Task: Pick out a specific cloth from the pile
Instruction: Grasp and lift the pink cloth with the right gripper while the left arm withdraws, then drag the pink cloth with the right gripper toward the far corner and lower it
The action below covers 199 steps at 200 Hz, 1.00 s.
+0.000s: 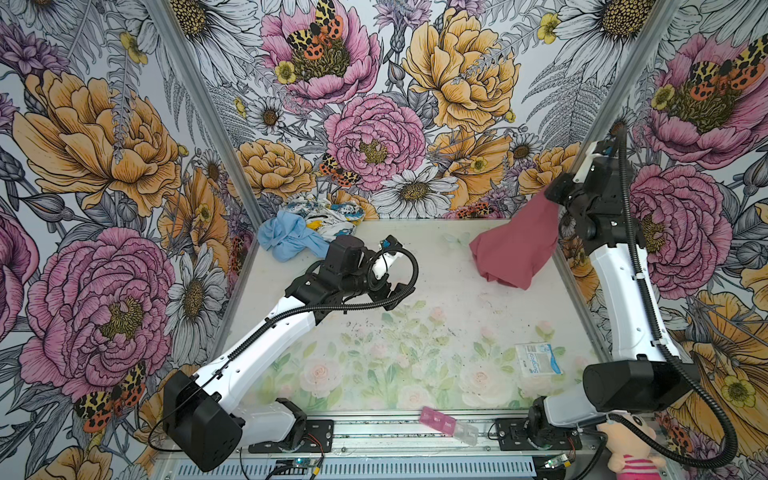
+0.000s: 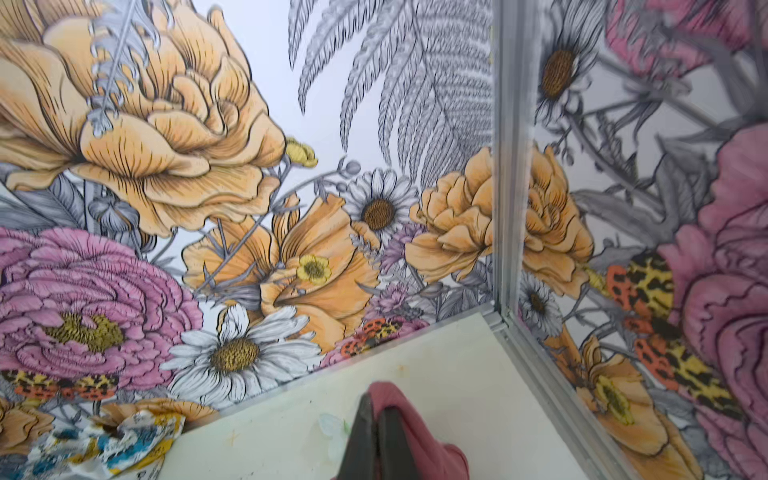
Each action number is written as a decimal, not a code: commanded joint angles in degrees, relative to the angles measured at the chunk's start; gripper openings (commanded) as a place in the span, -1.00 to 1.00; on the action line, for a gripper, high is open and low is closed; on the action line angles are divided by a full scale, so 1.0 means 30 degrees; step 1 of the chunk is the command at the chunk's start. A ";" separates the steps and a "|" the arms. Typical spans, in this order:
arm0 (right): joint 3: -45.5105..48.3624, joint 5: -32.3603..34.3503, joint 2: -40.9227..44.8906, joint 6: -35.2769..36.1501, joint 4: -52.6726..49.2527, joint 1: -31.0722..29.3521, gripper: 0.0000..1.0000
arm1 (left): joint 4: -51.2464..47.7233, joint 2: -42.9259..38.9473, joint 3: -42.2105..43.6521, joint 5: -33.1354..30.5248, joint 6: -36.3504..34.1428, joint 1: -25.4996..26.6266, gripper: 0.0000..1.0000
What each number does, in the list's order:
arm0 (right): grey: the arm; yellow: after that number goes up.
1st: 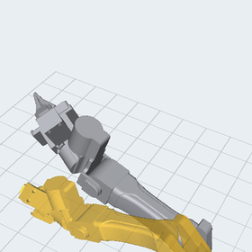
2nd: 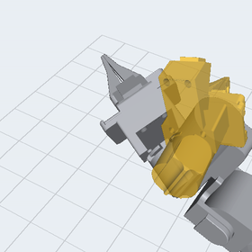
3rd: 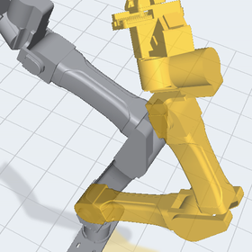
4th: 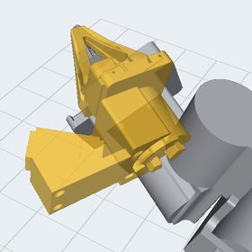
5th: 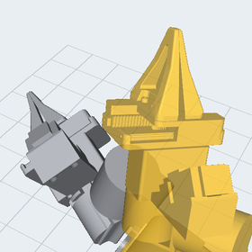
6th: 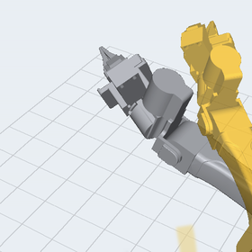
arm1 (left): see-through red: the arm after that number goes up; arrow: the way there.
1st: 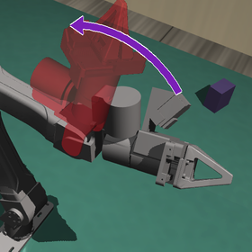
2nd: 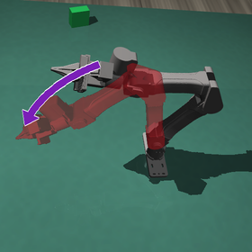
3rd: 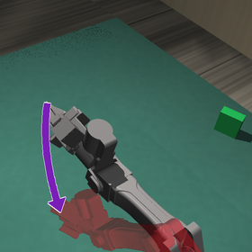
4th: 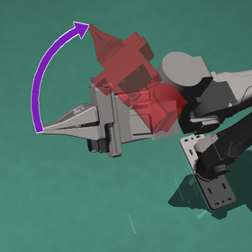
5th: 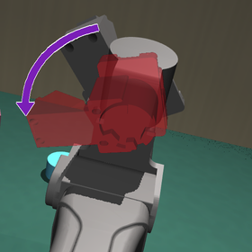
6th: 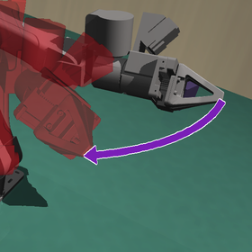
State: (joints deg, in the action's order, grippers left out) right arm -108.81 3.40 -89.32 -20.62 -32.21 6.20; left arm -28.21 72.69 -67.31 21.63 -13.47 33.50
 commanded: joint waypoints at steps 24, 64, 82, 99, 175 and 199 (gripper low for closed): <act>-0.7156 -0.0332 -0.3904 0.1146 -0.2949 0.0377 -1.00 | 0.0264 -0.0892 0.0081 -0.0500 0.0038 -0.0178 0.98; -0.9762 -0.1118 -0.5545 0.0777 -0.3653 0.0254 -1.00 | 0.0265 -0.1266 0.0148 -0.0684 -0.0020 -0.0354 0.98; -0.9933 -0.1483 -0.5922 0.0487 -0.3649 0.0192 -1.00 | 0.0280 -0.1456 0.0200 -0.0595 -0.0029 -0.0428 0.98; -0.9705 -0.1997 -0.6241 0.0379 -0.3649 -0.0060 -1.00 | 0.0274 -0.1552 0.0227 -0.0615 -0.0020 -0.0483 0.98; -1.2153 -0.4760 -0.8845 -0.1142 -0.3585 -0.2057 -1.00 | 0.0275 -0.1617 0.0363 -0.0614 -0.0029 -0.0560 0.98; -1.2458 -0.4463 -0.9122 -0.1289 -0.3622 -0.2165 -1.00 | 0.0283 -0.1588 0.0410 -0.0696 -0.0049 -0.0560 0.98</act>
State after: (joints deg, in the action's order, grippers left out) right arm -143.33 -8.40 -117.10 -22.50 -44.58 -0.45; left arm -28.05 68.82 -66.83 20.56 -13.47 32.34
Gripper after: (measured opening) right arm 0.047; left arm 0.990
